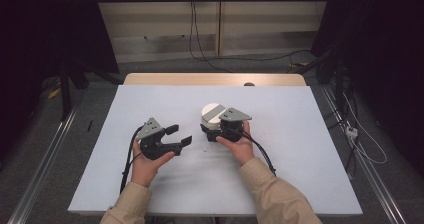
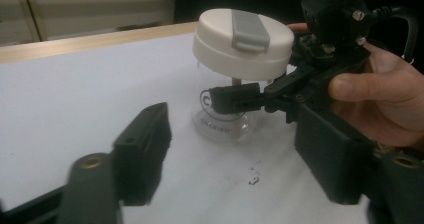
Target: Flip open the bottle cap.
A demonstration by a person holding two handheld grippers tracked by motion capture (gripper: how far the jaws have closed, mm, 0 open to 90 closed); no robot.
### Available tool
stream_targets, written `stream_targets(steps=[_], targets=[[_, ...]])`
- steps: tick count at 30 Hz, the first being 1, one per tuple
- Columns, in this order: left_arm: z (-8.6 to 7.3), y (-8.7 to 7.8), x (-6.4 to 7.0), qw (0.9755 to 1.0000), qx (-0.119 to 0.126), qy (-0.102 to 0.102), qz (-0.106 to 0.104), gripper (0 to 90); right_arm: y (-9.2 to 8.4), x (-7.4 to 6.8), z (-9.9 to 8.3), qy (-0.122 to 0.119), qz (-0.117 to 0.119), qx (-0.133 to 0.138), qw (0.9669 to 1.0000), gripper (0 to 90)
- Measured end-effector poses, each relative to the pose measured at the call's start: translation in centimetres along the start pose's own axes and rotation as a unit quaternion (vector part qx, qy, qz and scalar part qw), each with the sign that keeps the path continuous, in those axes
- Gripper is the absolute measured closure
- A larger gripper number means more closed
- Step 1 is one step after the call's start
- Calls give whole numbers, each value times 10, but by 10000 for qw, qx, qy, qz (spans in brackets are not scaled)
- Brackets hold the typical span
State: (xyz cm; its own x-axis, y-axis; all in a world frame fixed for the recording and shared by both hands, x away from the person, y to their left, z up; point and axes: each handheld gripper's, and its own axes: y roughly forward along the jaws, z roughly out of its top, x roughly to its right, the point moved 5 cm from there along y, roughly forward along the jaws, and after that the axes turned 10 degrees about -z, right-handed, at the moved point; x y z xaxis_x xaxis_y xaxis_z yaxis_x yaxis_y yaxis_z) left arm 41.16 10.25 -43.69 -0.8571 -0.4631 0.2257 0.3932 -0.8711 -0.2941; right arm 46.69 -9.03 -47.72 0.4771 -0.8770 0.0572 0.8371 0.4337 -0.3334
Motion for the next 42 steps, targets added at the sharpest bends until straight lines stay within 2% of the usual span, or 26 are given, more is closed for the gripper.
stream_targets(steps=[3, 5, 9, 14, 16, 20, 26, 29, 32, 34, 35, 42], targets=[[2, 4, 1, 9999, -100, 111, -23, 371, 0, 0, 0, 1, 0, -3, 10000, 186], [4, 7, 2, 9997, -114, 162, -103, 443, 0, 0, 0, 3, 0, -1, 10000, 186], [8, 12, 4, 9994, -206, 255, -132, 569, 0, 0, 0, 4, 0, -4, 10000, 186], [11, 17, 3, 9994, -194, 153, -261, 661, 0, 0, 0, 6, -1, -6, 10000, 186], [11, 19, 2, 9991, -188, 62, -379, 751, 0, 0, 0, 6, -1, -8, 10000, 186], [13, 23, 1, 9992, -192, 37, -354, 807, 0, 0, 0, 7, 0, -14, 10000, 186], [18, 30, 3, 9989, -265, 104, -367, 865, 0, 0, 0, 9, 1, -11, 10000, 186], [17, 35, 3, 9985, -379, 104, -384, 898, 0, 0, 0, 16, 1, -19, 10000, 186], [16, 39, 3, 9981, -460, 108, -387, 900, 0, 0, -1, 19, 1, -16, 10000, 186], [14, 41, 2, 9975, -626, 194, -270, 900, 0, 0, -1, 16, 1, -15, 10000, 186], [14, 42, 2, 9972, -655, 219, -281, 900, 0, 0, -1, 18, 1, -15, 10000, 186], [17, 49, 0, 9967, -731, 268, -217, 900, 0, 0, -1, 15, 0, -19, 10000, 186]])
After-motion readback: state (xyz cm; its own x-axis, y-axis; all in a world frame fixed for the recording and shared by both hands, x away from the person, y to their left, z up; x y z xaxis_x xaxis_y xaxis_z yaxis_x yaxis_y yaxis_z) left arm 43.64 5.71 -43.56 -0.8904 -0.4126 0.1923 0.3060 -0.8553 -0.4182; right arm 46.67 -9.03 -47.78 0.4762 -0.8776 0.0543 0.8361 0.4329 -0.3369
